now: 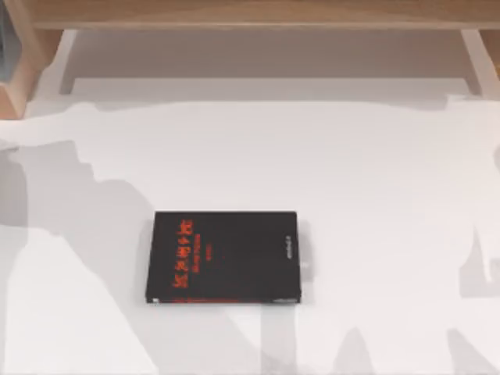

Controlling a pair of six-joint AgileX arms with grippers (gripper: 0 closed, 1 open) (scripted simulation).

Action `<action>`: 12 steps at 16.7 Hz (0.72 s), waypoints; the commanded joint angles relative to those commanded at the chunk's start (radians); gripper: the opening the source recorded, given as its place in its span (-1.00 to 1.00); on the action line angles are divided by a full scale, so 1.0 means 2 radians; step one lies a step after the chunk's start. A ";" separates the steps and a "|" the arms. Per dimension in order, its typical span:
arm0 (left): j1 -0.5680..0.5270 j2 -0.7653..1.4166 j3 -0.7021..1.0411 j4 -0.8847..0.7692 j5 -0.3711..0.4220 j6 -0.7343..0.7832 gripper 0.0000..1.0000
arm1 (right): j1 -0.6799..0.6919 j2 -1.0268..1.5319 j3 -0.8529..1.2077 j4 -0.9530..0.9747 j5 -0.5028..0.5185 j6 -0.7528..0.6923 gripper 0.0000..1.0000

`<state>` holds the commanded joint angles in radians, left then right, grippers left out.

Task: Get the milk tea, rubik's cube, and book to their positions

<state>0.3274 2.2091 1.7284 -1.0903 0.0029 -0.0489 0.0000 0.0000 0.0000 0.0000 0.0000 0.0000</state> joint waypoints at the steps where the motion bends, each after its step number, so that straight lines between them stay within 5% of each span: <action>1: 0.000 0.000 0.000 0.000 0.000 0.000 0.10 | 0.000 0.000 0.000 0.000 0.000 0.000 1.00; 8: 0.000 0.000 0.000 0.000 0.000 0.000 -0.96 | 0.000 0.000 0.000 0.000 0.000 0.000 1.00; 12: 0.000 0.000 0.000 0.000 0.000 0.000 -1.00 | 0.000 0.000 0.000 0.000 0.000 0.000 1.00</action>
<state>0.3274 2.2091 1.7284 -1.0903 0.0029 -0.0489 0.0000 0.0000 0.0000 0.0000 0.0000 0.0000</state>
